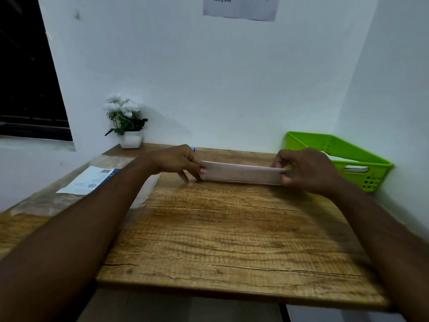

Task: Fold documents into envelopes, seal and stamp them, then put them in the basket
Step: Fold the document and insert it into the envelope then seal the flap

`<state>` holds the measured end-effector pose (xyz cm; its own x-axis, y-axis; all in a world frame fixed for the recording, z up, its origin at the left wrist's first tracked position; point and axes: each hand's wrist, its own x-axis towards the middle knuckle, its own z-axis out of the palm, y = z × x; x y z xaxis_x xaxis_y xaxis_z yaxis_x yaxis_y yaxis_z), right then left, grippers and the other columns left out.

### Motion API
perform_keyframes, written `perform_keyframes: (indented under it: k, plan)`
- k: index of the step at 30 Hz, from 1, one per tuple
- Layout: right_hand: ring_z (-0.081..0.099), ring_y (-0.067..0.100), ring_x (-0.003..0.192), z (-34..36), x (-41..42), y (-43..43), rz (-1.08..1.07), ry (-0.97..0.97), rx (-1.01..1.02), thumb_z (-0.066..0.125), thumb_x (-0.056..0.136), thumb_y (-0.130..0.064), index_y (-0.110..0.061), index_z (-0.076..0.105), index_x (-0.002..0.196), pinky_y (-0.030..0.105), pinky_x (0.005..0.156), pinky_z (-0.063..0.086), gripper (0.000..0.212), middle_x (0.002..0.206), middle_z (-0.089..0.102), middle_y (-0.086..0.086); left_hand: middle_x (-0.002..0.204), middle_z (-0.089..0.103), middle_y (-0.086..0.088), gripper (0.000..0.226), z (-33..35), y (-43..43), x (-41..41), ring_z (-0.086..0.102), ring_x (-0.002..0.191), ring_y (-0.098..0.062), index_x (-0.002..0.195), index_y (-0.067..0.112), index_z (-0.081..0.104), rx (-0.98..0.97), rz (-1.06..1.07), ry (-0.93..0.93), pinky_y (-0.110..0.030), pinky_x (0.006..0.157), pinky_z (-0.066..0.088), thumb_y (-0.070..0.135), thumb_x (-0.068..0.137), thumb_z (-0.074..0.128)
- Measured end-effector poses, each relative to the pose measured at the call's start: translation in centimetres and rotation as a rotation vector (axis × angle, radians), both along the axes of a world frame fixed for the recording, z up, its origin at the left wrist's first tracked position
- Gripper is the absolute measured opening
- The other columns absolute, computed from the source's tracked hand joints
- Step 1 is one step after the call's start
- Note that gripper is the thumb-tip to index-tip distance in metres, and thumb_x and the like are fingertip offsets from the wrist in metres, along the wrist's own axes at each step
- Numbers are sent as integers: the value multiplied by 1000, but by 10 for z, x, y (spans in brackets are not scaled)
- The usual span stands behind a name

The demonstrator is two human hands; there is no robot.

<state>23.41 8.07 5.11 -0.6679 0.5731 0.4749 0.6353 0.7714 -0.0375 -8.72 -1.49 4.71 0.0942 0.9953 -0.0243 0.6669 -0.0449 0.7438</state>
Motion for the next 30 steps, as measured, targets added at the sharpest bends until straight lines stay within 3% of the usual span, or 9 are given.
perform_keyframes:
  k: [4, 8, 11, 13, 15, 18, 23, 30]
  plan:
    - [68, 12, 93, -7, -9, -3, 93, -162, -13, 56, 58, -33, -34, 58, 88, 30, 79, 47, 30, 91, 72, -14, 92, 72, 16, 23, 0, -6, 4, 64, 82, 5, 108, 10, 73, 22, -20, 156, -16, 69, 54, 18, 88, 65]
    - [63, 22, 106, -17, -21, -11, 150, -205, -89, 46, 64, -23, -33, 60, 117, 36, 93, 46, 56, 115, 70, -3, 83, 71, 19, 20, 0, -8, 2, 62, 74, 5, 106, 12, 74, 66, 5, 218, -12, 64, 51, 14, 88, 66]
    - [49, 15, 130, -23, -27, -20, 197, -288, -260, 46, 74, -21, -40, 46, 140, 35, 110, 36, 69, 147, 49, -7, 97, 74, 14, 27, 0, -10, -5, 65, 89, -6, 110, 18, 72, 82, -20, 407, -13, 74, 47, 5, 88, 64]
    - [37, 11, 139, -27, -32, -24, 242, -355, -332, 52, 89, -22, -42, 37, 146, 30, 116, 26, 63, 156, 34, -9, 113, 71, 3, 31, 0, -11, -8, 63, 102, -12, 112, 19, 71, 68, -10, 479, -13, 84, 45, 2, 87, 64]
    - [29, 7, 143, -30, -35, -27, 264, -379, -420, 55, 97, -33, -44, 32, 148, 24, 116, 19, 57, 159, 24, -12, 117, 68, 2, 30, 0, -10, -7, 62, 99, -11, 113, 18, 70, 71, -2, 497, -9, 85, 45, 3, 88, 63]
    - [23, 2, 144, -34, -39, -27, 269, -367, -494, 53, 93, -54, -46, 32, 147, 22, 116, 15, 58, 159, 21, -16, 118, 63, 7, 29, -2, -8, 3, 52, 87, 4, 119, 11, 67, 91, -7, 483, 7, 68, 33, 14, 90, 64]
    - [30, 1, 140, -35, -38, -24, 285, -289, -522, 54, 95, -46, -40, 41, 143, 17, 110, 20, 50, 156, 30, -16, 126, 62, 7, 37, -11, -1, 18, 54, 113, -8, 117, 23, 67, 86, -78, 458, -9, 82, 38, 31, 82, 73]
    - [33, -2, 136, -34, -35, -23, 274, -259, -558, 54, 94, -48, -35, 44, 141, 19, 111, 23, 49, 150, 36, -20, 113, 66, 7, 35, -11, 0, 20, 58, 97, -4, 112, 20, 70, 90, -89, 441, -12, 74, 43, 29, 79, 76]
